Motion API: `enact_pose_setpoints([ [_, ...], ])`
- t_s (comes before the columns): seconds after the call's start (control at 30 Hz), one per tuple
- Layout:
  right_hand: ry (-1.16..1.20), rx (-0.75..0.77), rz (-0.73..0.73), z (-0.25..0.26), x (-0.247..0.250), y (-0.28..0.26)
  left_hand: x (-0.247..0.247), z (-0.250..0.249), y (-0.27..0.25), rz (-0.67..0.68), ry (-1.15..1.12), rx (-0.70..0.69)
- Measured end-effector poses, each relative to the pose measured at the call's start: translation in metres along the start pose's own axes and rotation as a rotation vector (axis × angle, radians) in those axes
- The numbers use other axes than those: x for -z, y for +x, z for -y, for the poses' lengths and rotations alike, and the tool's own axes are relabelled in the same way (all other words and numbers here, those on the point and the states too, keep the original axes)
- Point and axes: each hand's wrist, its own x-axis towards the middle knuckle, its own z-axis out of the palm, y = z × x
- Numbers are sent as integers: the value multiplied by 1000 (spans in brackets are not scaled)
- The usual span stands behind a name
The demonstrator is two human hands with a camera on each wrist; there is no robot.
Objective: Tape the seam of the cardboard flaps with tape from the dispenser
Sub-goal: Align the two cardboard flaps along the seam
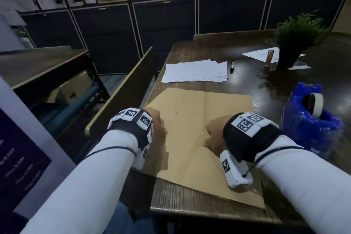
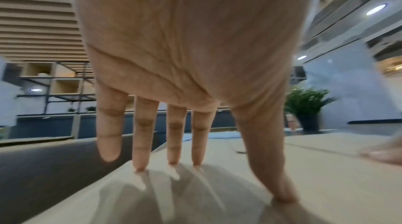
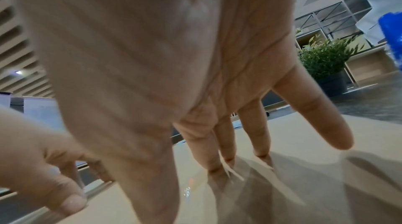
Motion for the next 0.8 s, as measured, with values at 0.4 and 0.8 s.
enact_pose_setpoints([
  [0.4,-160,7,-73,4,-13,-2,-9,43,-14,-4,-147,311],
  [0.8,-38,2,-108,-2,-20,0,32,7,-74,-283,-29,-105],
])
